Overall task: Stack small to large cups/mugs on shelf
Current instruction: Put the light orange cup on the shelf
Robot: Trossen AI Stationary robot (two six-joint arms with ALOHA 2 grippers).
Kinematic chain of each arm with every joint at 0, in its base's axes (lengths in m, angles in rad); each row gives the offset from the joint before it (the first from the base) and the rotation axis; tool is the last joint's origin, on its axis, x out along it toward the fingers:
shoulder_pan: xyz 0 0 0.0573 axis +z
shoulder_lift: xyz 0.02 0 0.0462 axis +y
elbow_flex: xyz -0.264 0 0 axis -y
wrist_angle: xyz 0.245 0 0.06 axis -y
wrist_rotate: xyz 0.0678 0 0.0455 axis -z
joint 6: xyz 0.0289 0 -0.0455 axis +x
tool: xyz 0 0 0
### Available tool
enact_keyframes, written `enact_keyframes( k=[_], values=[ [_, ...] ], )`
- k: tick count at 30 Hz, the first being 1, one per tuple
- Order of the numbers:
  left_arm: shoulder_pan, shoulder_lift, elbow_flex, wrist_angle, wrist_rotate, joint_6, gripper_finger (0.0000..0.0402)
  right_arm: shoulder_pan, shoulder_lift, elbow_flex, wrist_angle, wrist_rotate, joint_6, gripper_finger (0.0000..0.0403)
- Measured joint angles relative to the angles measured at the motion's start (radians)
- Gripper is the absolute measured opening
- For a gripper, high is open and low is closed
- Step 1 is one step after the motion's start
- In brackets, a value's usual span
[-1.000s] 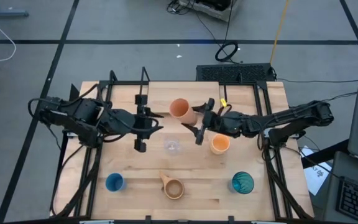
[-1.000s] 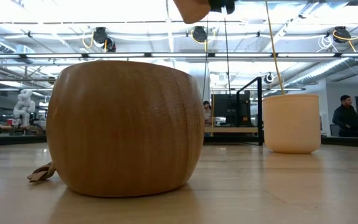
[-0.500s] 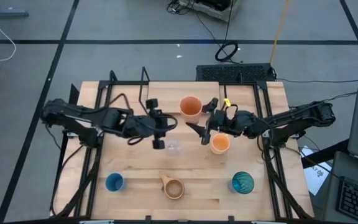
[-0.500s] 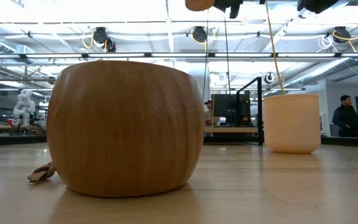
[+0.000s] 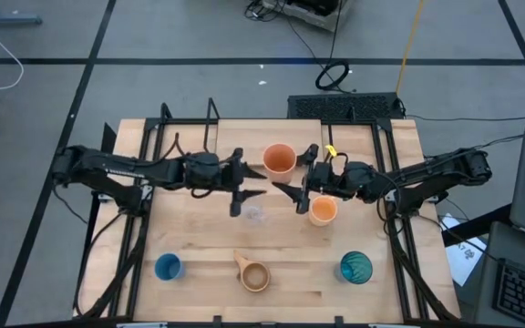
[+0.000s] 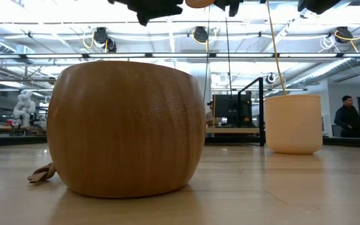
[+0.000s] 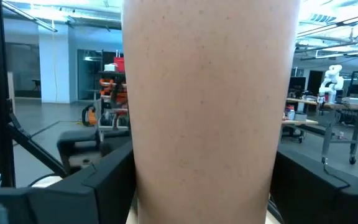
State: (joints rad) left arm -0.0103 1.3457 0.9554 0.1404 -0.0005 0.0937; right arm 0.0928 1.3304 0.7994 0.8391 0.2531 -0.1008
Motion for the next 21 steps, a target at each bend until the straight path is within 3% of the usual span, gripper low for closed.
enact_keyframes(
  k=[6, 13, 21],
  values=[
    [0.012, 0.007, -0.086, 0.218, 0.004, -0.05, 0.0278, 0.0, 0.002, 0.0, 0.01, 0.0, 0.01, 0.0295],
    [0.012, 0.008, -0.093, 0.302, 0.024, -0.103, 0.0387, 0.0, 0.017, 0.001, 0.019, -0.012, 0.033, 0.0295],
    [0.016, 0.029, -0.093, 0.378, 0.023, -0.128, 0.0378, -0.002, 0.044, 0.001, 0.076, -0.046, 0.036, 0.0295]
  ],
)
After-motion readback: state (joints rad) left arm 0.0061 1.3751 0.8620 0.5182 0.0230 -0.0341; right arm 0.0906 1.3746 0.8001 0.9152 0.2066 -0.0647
